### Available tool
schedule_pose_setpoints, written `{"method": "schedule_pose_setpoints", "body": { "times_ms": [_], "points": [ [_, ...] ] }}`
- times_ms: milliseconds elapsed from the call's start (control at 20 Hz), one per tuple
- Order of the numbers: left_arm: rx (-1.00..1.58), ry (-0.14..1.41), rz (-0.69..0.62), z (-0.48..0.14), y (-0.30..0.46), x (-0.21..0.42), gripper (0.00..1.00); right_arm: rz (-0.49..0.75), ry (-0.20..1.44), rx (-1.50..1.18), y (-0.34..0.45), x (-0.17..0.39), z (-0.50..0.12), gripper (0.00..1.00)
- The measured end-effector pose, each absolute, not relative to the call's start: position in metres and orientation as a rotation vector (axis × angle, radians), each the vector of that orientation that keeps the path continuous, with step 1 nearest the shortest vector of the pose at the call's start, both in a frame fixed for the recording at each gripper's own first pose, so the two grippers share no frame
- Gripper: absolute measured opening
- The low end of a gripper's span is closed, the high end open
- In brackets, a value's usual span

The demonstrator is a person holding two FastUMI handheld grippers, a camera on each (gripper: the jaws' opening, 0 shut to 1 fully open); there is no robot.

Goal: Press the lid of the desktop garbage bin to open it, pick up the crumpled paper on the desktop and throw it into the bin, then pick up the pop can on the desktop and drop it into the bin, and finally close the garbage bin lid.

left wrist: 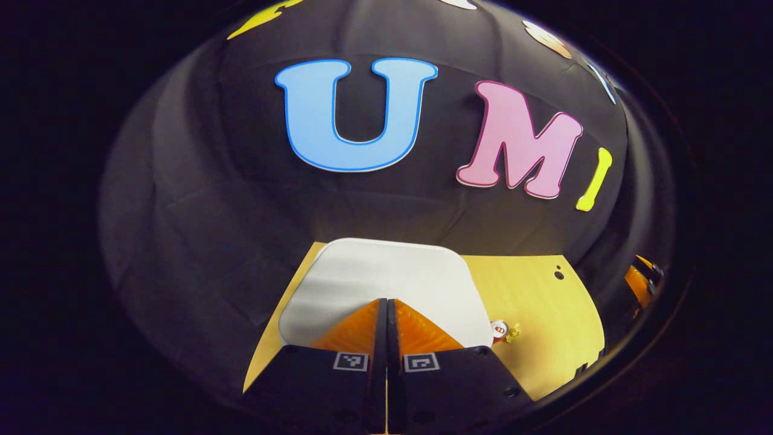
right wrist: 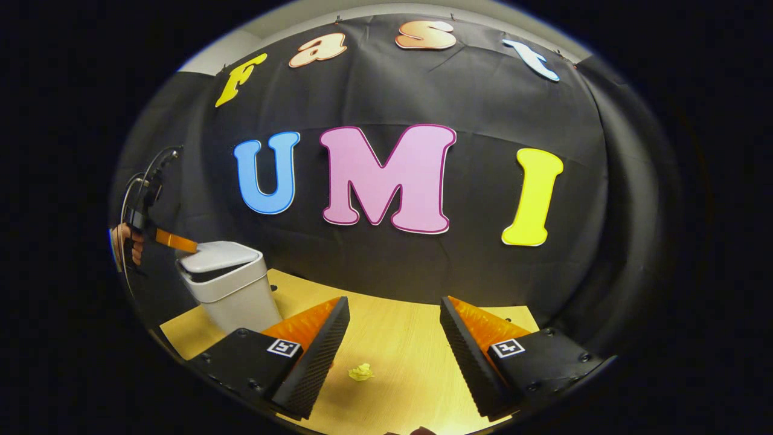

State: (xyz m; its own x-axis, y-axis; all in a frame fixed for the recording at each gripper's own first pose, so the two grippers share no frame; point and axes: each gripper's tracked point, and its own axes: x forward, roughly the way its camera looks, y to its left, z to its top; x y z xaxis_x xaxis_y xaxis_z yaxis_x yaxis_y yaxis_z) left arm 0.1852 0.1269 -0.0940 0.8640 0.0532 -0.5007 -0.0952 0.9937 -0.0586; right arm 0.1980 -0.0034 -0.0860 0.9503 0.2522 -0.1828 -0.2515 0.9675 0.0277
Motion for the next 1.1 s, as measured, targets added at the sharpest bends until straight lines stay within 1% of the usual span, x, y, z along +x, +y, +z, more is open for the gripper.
{"method": "schedule_pose_setpoints", "body": {
  "times_ms": [300,400,600,650,700,850,950,1100],
  "points": [
    [-0.042,0.359,0.033,-0.028,0.119,0.180,0.08,0.255,0.235,-0.008,0.019,0.197,-0.093,0.98],
    [-0.053,0.285,-0.011,-0.004,0.109,0.171,0.11,0.260,0.253,-0.017,0.026,0.199,-0.097,0.98],
    [-0.055,0.206,-0.029,0.024,0.106,0.150,0.22,0.264,0.264,-0.028,0.036,0.207,-0.100,0.98],
    [-0.053,0.184,-0.038,0.033,0.103,0.144,0.31,0.267,0.267,-0.030,0.040,0.209,-0.102,0.98],
    [-0.050,0.169,-0.046,0.039,0.099,0.137,0.37,0.269,0.271,-0.035,0.043,0.213,-0.104,0.98],
    [-0.015,0.125,-0.031,0.058,0.097,0.116,1.00,0.282,0.286,-0.043,0.051,0.225,-0.111,0.98],
    [-0.014,0.092,-0.010,0.067,0.096,0.116,0.99,0.293,0.316,-0.044,0.055,0.235,-0.123,0.98],
    [0.002,0.090,0.003,0.066,0.093,0.106,0.99,0.300,0.388,-0.029,0.058,0.255,-0.145,0.98]
  ]
}}
